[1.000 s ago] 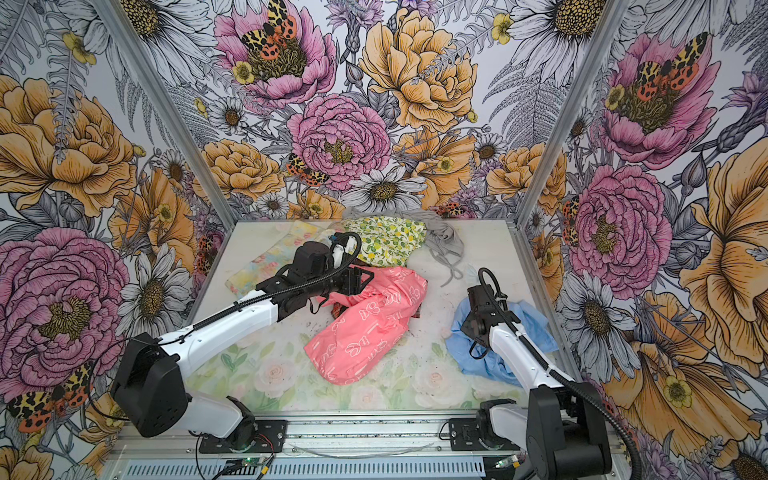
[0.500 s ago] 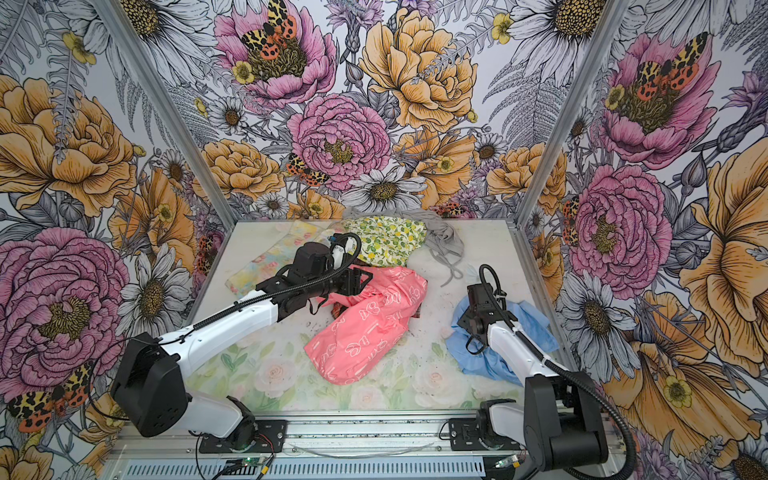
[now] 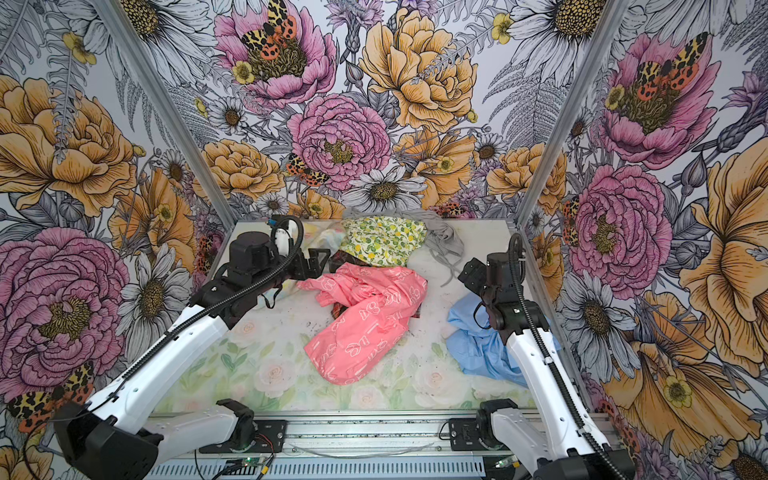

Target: Pick out a specific cloth from the pile

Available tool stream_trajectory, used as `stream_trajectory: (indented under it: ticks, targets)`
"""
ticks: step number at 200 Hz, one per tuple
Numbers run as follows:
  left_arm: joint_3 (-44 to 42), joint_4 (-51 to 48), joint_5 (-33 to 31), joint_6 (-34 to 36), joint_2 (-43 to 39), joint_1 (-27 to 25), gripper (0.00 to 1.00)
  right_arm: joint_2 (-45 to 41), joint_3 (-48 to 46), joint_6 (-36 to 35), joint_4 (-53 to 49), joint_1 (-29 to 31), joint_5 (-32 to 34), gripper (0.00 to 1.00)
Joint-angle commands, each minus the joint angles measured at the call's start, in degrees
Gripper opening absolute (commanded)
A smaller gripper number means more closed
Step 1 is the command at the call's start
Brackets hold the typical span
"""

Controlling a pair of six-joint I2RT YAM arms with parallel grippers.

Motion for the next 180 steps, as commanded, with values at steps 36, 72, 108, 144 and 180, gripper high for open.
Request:
stream_trajectory:
  ticks: [36,72,108,144,180]
  targets:
    - [-13.4,5.5,-14.4,2.7,-6.0,12.4,0.99,2.2,-3.6,-22.5,11.9,0.3,5.0,0.98]
    - [-21.6,15.0,-17.7,1.1,-5.6,15.5,0.99,3.2,-13.2,-28.3,29.5,-0.8,5.9,0.99]
    - [-24.8,20.5,-16.7,2.0,-0.6,17.8,0.99,5.7,-22.9,-31.9,48.2,-1.7,6.6,0.99]
    - [-29.4,27.9,-16.6,5.5,0.4,18.3,0.99,6.1,-30.2,-33.3,58.5,-3.5,4.2,0.99]
    - [-31.6,33.7,-14.9,6.8,4.3,21.0,0.99,13.3,-33.0,-33.5,68.0,-5.2,3.6,0.99]
